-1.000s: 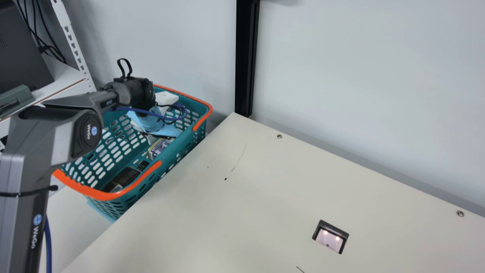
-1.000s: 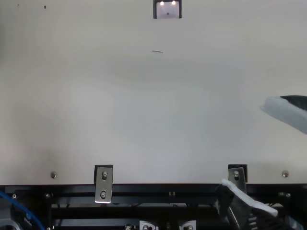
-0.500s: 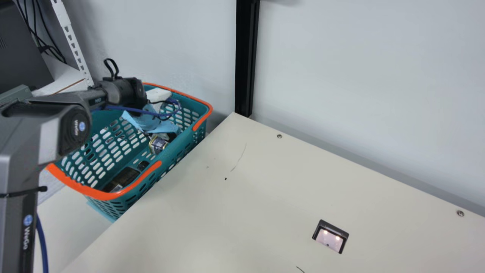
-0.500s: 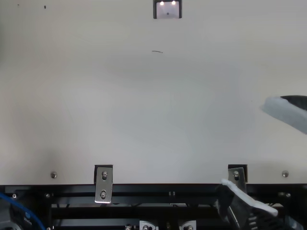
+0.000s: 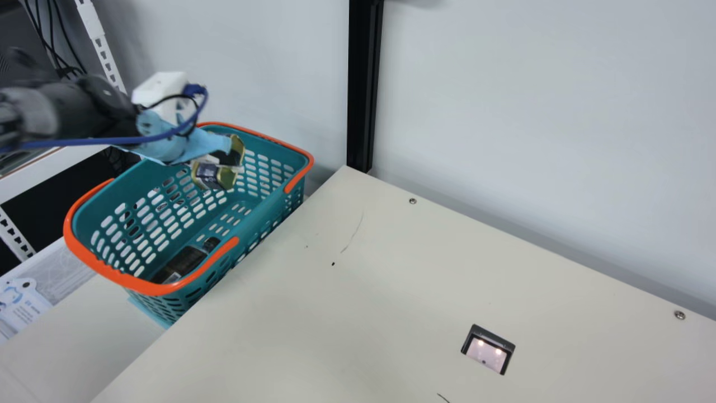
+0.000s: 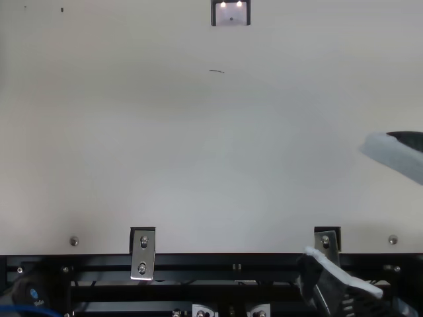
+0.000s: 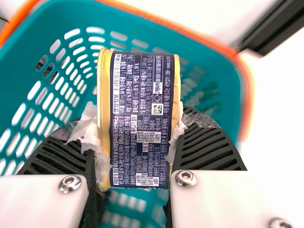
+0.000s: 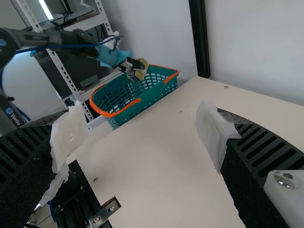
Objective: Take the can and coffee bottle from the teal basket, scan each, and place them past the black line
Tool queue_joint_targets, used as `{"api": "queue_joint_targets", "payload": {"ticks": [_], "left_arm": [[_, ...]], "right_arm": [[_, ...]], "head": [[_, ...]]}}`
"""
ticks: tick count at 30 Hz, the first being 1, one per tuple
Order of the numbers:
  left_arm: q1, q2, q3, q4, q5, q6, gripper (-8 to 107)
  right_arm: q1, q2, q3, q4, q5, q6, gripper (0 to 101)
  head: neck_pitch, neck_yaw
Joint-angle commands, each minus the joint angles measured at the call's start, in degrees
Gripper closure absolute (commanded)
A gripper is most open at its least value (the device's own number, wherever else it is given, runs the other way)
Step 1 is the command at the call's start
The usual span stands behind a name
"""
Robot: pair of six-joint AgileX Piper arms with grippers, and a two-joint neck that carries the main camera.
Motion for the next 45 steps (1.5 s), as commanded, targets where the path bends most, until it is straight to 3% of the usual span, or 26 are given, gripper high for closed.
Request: {"api": "queue_joint_targets", "payload": {"ticks": [1,6,15,21,27,45], "left_arm": [[1.34,-14.33,3.52,-3.27,3.31,-2.80,89],[3.97,-23.74,4.18,-4.53,13.28,-11.10,89],[5.84,-32.95,2.32,-9.63,37.53,-27.28,89],[-4.05,-36.50,8.44,-12.96,38.19,-40.81,89],[-9.42,-40.44,11.93,-17.37,38.19,-51.94,89],[-10.27,-46.71,15.87,-36.14,38.19,-73.80,89]], "right_arm": [[0.00,0.00,0.00,0.00,0.00,0.00,0],[0.00,0.00,0.00,0.00,0.00,0.00,0],[0.00,0.00,0.00,0.00,0.00,0.00,0],[0.00,0.00,0.00,0.00,0.00,0.00,0],[0.00,0.00,0.00,0.00,0.00,0.00,0],[0.00,0.00,0.00,0.00,0.00,0.00,0]], "head": [[-1.45,0.85],[-1.45,0.85],[-1.45,0.85],[-1.45,0.85],[-1.45,0.85],[-1.45,0.85]]}}
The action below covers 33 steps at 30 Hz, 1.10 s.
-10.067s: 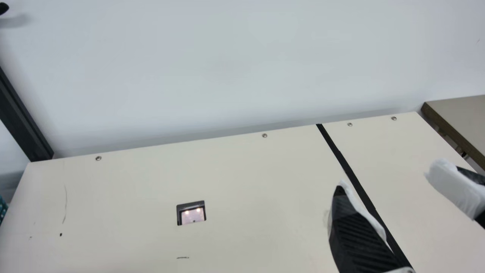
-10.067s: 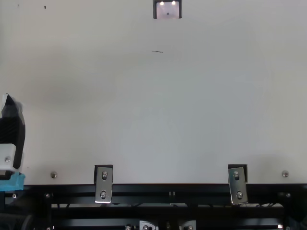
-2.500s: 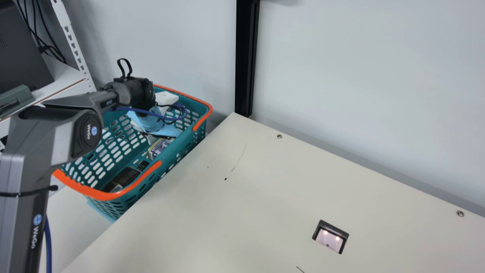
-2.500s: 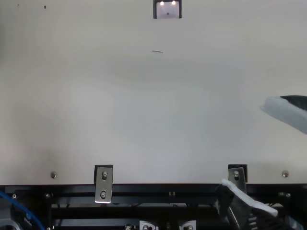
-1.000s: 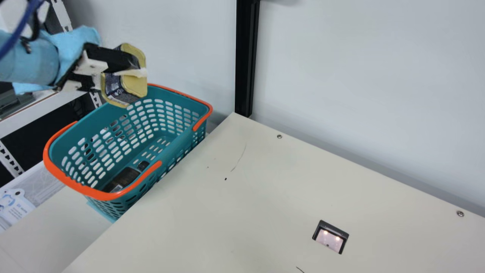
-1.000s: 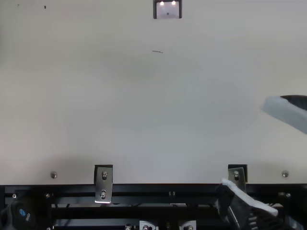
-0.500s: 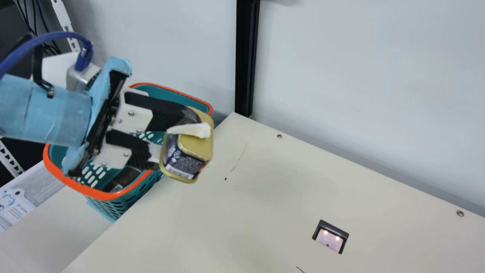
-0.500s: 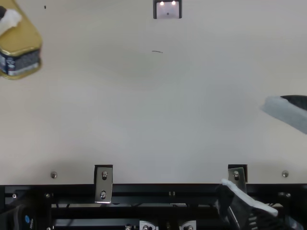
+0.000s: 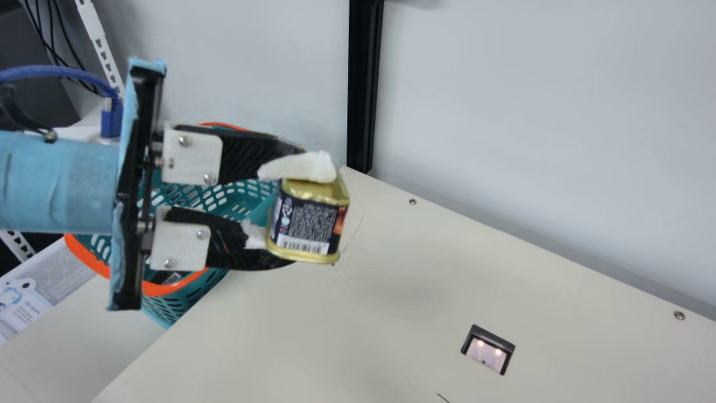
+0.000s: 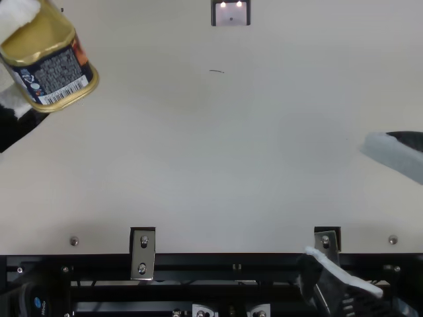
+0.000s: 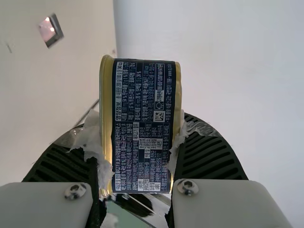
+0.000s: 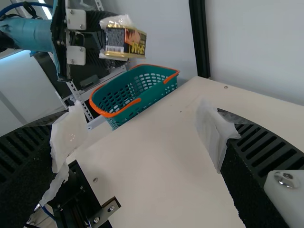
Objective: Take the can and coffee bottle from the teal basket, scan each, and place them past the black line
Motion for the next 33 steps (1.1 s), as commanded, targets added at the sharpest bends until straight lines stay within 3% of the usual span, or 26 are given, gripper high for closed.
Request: {"api": "queue_joint_targets", "payload": {"ticks": [1,10,33], "left_arm": [[-0.42,-0.70,-0.18,-4.34,0.02,-2.51,89],[-5.47,-4.55,0.16,-13.35,0.02,-11.05,89],[-5.42,-4.59,0.09,-13.24,0.14,-10.99,89]], "right_arm": [[0.00,0.00,0.00,0.00,0.00,0.00,0],[0.00,0.00,0.00,0.00,0.00,0.00,0],[0.00,0.00,0.00,0.00,0.00,0.00,0]], "head": [[-1.45,0.85],[-1.45,0.85],[-1.45,0.85]]}}
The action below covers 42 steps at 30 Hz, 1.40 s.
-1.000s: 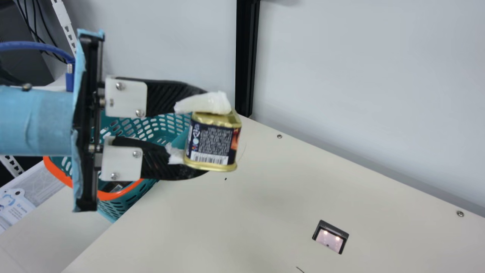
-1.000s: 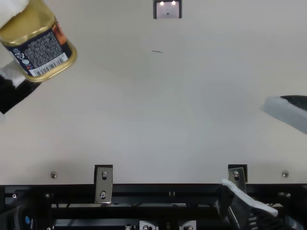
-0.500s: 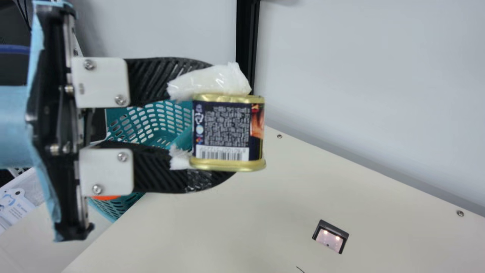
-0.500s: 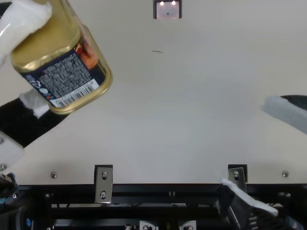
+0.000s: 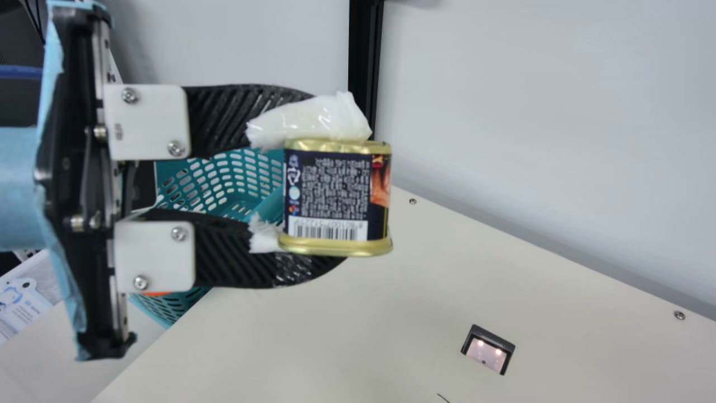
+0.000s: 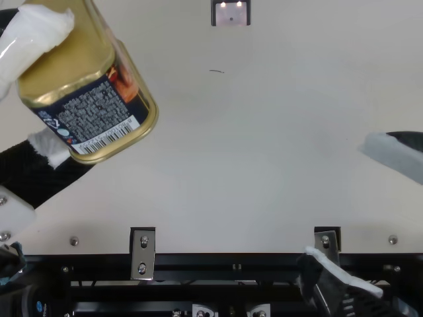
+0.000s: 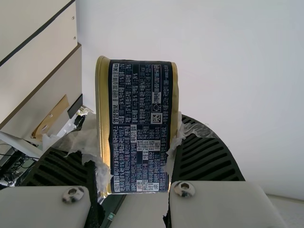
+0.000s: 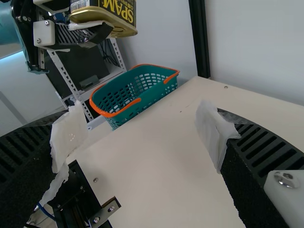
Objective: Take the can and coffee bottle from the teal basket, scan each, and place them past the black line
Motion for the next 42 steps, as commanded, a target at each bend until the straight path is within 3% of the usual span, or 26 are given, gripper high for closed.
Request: {"api": "queue_joint_targets", "payload": {"ticks": [1,9,21,26,28,29,34,42], "left_arm": [[0.00,0.00,0.00,0.00,0.00,0.00,89],[1.74,0.42,1.40,-0.24,-3.06,6.53,89],[-7.92,5.63,1.22,3.65,-29.20,27.70,89],[-13.27,9.89,0.86,0.13,-38.95,37.52,89],[-14.63,11.74,0.96,-2.73,-40.44,39.75,89],[-13.46,10.27,0.92,-0.35,-36.64,35.33,89],[-14.66,11.80,0.92,-2.72,-40.63,39.77,89],[-14.66,11.80,0.92,-2.85,-40.55,39.77,89]], "right_arm": [[0.00,0.00,0.00,0.00,0.00,0.00,0],[0.00,0.00,0.00,0.00,0.00,0.00,0],[0.00,0.00,0.00,0.00,0.00,0.00,0],[0.00,0.00,0.00,0.00,0.00,0.00,0],[0.00,0.00,0.00,0.00,0.00,0.00,0],[0.00,0.00,0.00,0.00,0.00,0.00,0],[0.00,0.00,0.00,0.00,0.00,0.00,0],[0.00,0.00,0.00,0.00,0.05,0.00,0]], "head": [[-1.16,0.85],[-1.16,0.85],[-1.16,0.85],[-1.01,1.01],[-0.56,1.42],[-0.26,1.51],[1.71,-1.37],[4.93,-11.54]]}}
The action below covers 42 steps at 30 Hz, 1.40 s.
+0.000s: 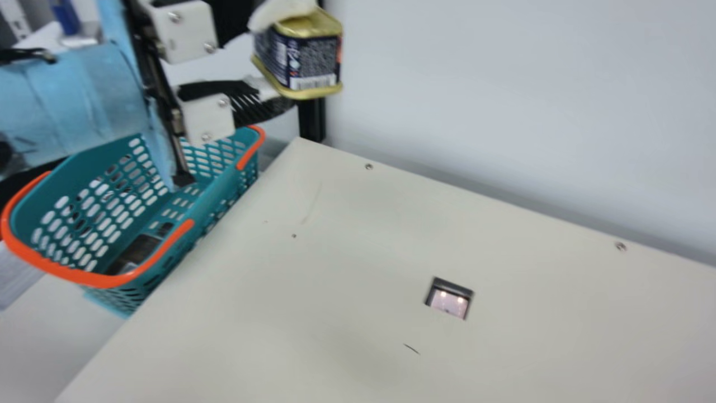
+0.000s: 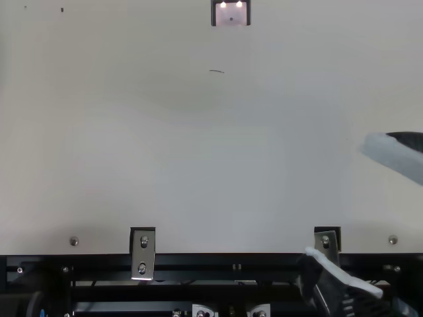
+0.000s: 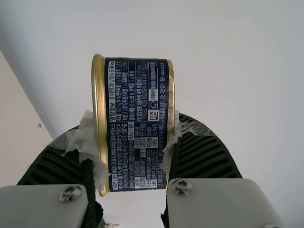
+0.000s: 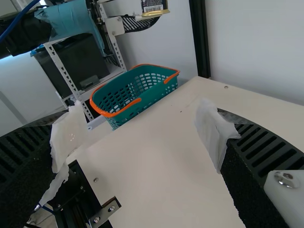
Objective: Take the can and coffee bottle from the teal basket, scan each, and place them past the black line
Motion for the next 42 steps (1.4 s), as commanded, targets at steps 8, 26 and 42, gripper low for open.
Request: {"api": "queue_joint_targets", "payload": {"ticks": [8,26,42], "left_arm": [[0.00,0.00,0.00,0.00,0.00,0.00,89],[-0.97,3.43,-1.43,1.61,-1.03,0.53,89],[-11.19,23.89,-18.81,14.44,-16.10,9.95,89]], "right_arm": [[0.00,0.00,0.00,0.00,0.00,0.00,0],[0.00,0.00,0.00,0.00,0.00,0.00,0],[0.00,0.00,0.00,0.00,0.00,0.00,0]], "head": [[4.50,-9.30],[6.70,-12.52],[6.70,-12.52]]}}
